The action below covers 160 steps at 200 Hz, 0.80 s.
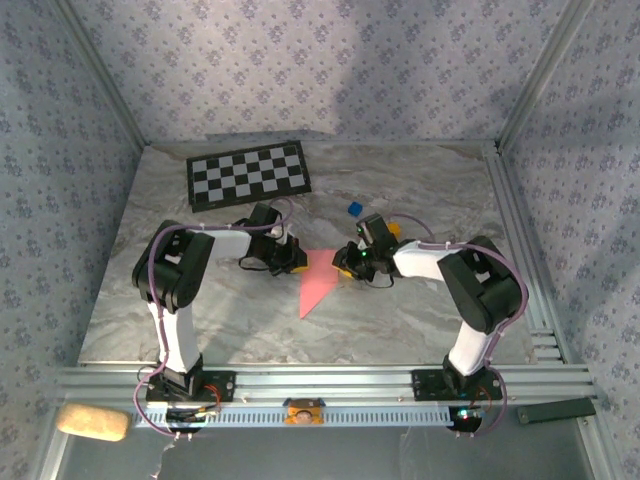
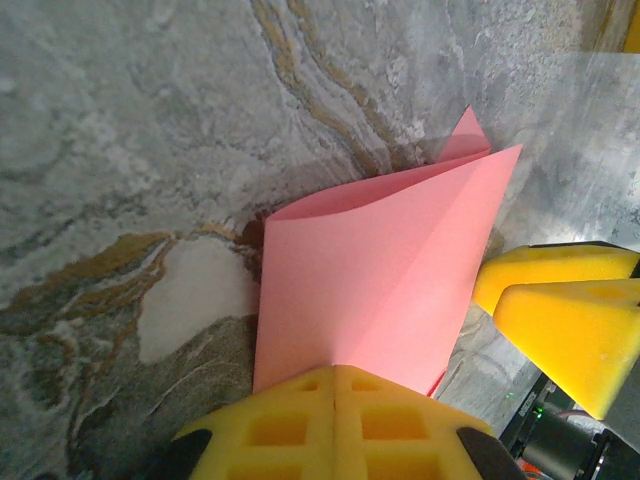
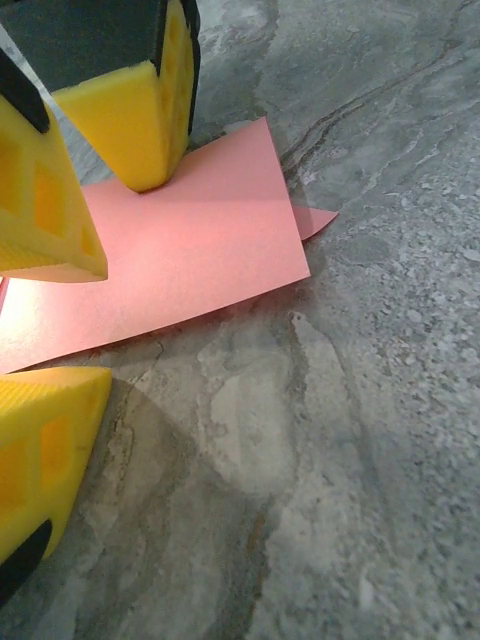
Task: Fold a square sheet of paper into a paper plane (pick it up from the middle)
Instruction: Fold the wing for the fifth time at the center of the table.
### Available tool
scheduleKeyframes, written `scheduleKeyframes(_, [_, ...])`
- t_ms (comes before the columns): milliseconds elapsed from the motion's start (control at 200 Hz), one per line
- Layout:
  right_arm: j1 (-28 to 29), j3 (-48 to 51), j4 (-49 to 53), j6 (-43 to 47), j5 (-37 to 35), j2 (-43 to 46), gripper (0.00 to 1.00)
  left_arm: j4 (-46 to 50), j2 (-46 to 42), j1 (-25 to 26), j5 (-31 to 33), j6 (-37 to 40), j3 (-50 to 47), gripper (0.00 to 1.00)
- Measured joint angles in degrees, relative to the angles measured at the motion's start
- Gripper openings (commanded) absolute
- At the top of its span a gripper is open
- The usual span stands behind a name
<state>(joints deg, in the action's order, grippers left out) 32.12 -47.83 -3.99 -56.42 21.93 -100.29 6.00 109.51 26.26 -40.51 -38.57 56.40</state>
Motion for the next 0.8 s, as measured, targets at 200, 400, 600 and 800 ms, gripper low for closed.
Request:
scheduleKeyframes(200, [0.3,-1.2,1.3,1.0,0.0,-0.5,0.29,0.0,0.0,0.0,0.0,0.0,0.0,0.04])
scheduleKeyframes(400, [0.6,-1.2,1.1,1.7,0.5,-0.5,0.29,0.0,0.0,0.0,0.0,0.0,0.0,0.04])
scheduleKeyframes(600, [0.8,-0.4,-0.6,1.9,2.7,-0.5,0.29,0.0,0.0,0.0,0.0,0.0,0.0,0.04])
scheduleKeyframes(800, [0.1,1.8,-3.5,1.8,4.5,-0.2,0.29,0.0,0.0,0.0,0.0,0.0,0.0,0.04])
